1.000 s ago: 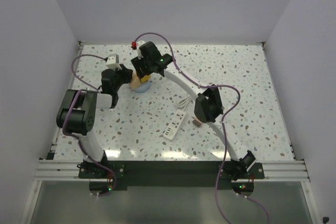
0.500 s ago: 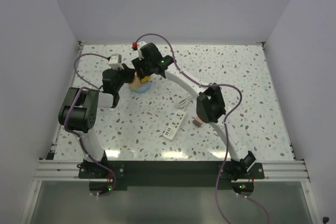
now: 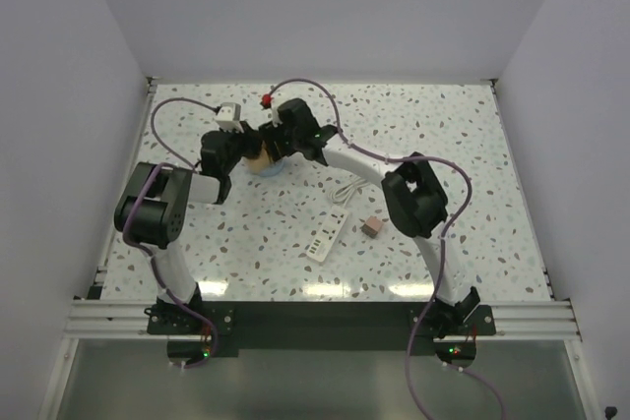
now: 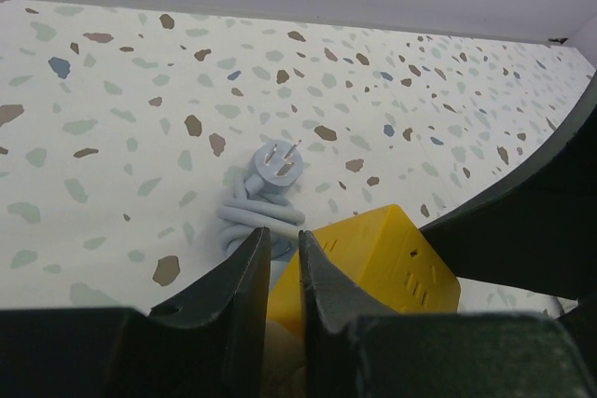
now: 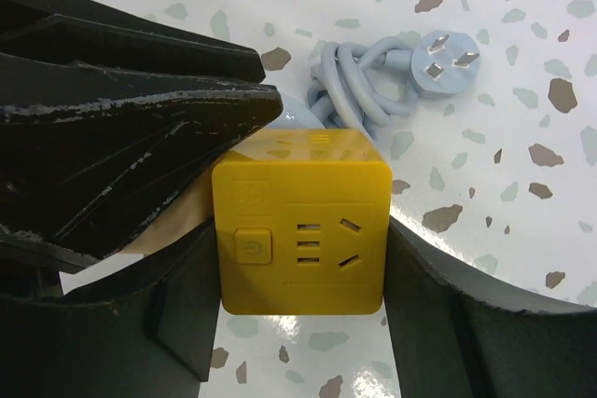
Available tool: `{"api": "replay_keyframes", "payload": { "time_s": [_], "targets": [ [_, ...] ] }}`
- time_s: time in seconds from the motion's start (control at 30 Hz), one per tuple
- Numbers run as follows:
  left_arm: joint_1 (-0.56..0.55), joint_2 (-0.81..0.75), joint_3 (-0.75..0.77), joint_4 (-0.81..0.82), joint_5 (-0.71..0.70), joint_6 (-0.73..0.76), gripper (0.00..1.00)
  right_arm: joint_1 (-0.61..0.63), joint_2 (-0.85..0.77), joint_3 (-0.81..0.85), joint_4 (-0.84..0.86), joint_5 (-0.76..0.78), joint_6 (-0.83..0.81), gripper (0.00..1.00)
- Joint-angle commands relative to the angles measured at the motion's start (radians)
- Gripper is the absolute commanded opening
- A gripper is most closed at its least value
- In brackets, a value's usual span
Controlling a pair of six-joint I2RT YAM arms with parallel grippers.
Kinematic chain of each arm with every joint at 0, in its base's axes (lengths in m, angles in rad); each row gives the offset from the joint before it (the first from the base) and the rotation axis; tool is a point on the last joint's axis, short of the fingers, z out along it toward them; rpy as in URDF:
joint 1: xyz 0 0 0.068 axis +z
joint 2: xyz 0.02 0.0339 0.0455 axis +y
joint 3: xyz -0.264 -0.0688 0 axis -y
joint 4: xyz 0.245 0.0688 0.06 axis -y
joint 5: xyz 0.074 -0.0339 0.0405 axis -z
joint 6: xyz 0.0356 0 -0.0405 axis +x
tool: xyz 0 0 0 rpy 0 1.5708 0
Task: Insert the plug
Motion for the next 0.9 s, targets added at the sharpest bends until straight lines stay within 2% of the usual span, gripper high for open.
{"api": "replay_keyframes", "payload": {
  "time_s": [0.0, 0.2, 0.47, 0.77, 0.83, 0.87],
  "targets": [
    [-0.066, 0.061, -0.044, -0.129, 0.082, 0.004, 0.23, 0.005, -0.001, -0.094, -0.131, 0.026, 0.038, 0.0],
    [-0.108, 0.085, -0.05, -0.092, 0.122, 0.0, 0.21, 0.008, -0.052, -0.148, -0.127, 0.038, 0.036, 0.0],
    [-0.192, 0.111, -0.026, -0.075, 0.18, 0.0, 0.2, 0.007, -0.193, -0.311, -0.088, 0.049, 0.038, 0.0],
    [-0.238, 0.079, -0.09, 0.003, 0.234, -0.027, 0.2, 0.005, -0.316, -0.457, -0.064, 0.072, 0.046, 0.0],
    [-0.237, 0.024, -0.118, 0.003, 0.19, -0.024, 0.22, 0.002, -0.315, -0.437, -0.079, 0.076, 0.029, 0.0],
    [-0.238, -0.02, -0.125, -0.006, 0.174, -0.021, 0.31, 0.001, -0.305, -0.411, -0.091, 0.078, 0.018, 0.0]
  ]
}}
